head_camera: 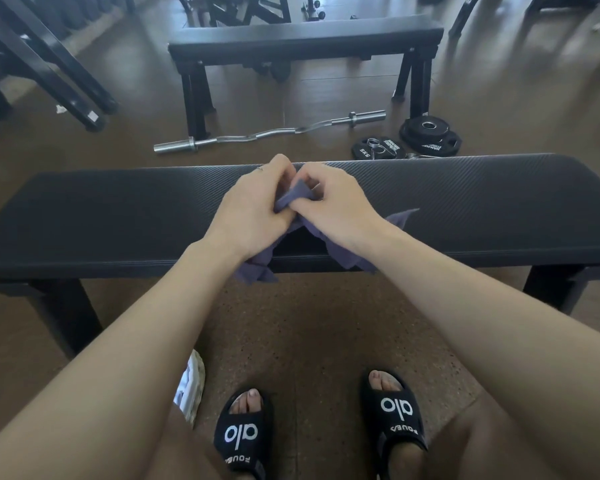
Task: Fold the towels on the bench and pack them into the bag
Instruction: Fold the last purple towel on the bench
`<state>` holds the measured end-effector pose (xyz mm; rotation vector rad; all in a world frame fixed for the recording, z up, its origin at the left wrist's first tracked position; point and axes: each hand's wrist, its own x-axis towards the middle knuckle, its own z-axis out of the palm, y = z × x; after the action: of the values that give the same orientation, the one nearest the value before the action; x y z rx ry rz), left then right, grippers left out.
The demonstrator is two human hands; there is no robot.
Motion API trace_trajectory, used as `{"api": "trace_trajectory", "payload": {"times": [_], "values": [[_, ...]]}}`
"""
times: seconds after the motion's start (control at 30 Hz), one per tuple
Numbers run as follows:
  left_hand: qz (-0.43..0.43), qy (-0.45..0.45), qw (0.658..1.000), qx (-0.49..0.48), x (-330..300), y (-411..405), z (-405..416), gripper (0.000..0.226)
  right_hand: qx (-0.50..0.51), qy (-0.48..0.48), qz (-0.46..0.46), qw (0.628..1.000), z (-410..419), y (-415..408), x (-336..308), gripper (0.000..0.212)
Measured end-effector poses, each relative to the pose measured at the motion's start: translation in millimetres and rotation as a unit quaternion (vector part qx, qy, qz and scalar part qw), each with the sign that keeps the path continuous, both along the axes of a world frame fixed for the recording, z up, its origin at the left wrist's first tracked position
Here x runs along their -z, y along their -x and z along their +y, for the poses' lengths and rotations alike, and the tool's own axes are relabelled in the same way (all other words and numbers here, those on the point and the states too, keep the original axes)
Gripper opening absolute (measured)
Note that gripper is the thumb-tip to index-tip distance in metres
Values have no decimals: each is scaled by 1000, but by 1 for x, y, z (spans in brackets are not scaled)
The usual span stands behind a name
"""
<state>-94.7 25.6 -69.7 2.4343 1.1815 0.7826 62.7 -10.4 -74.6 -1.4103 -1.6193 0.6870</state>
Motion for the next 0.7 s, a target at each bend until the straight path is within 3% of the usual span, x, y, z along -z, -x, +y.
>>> {"api": "trace_trajectory", "payload": {"times": [0.13, 0.27, 0.37, 0.43, 0.53, 0.7], "values": [[-24, -12, 1000, -10, 4, 7, 4, 13, 55, 36, -21, 998, 4, -7, 8, 16], [-84, 18, 996, -29, 3, 12, 3, 14, -21, 122, -78, 989, 0, -8, 21, 33], [-108, 30, 993, -30, 2, 16, 2, 18, 18, 59, -222, 973, 3, -5, 30, 47], [-133, 27, 990, -33, 1, 16, 1, 21, 53, 44, -234, 970, 5, -4, 30, 40], [-141, 20, 989, -32, 0, 16, -1, 19, 63, 17, -259, 964, 6, 1, 28, 13], [-190, 8, 977, -97, -1, 24, 8, 19, 181, -96, -301, 931, 13, -10, 11, 11]]}}
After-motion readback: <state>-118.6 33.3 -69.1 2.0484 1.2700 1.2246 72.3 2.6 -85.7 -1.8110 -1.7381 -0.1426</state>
